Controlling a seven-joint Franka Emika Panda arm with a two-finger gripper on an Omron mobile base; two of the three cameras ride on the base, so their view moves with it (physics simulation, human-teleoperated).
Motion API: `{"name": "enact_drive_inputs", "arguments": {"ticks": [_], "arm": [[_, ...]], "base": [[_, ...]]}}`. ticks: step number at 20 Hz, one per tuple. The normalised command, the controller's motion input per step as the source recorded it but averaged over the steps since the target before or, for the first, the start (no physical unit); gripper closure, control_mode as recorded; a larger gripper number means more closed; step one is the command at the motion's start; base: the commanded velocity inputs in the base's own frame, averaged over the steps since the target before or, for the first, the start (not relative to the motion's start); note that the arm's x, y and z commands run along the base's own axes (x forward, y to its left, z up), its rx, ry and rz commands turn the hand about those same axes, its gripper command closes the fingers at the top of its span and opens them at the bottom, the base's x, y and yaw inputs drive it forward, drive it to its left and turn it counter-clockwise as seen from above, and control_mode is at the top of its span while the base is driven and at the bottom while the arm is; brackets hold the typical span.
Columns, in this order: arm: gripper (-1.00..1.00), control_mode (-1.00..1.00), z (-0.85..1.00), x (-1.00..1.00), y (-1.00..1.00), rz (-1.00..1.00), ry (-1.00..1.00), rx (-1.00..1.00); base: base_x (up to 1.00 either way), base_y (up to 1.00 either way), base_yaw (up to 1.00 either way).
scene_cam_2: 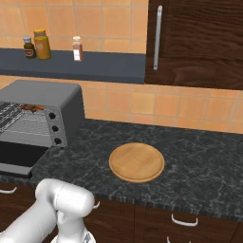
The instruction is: Pick up the kebab skewer and baguette bread, and place them inside the toaster oven. Close the toaster oven door and start by setting the timer.
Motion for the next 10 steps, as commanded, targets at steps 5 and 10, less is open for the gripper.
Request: {"name": "enact_drive_inputs", "arguments": {"ticks": [5,10], "arm": [[-1.0,-1.0,0.02,0.46,0.0,0.0,-0.11,0.04],[-1.0,-1.0,0.19,0.45,-0.14,0.0,-0.13,0.08]], "base": [[0.0,0.0,0.0],[0.0,0.0,0.0]]}}
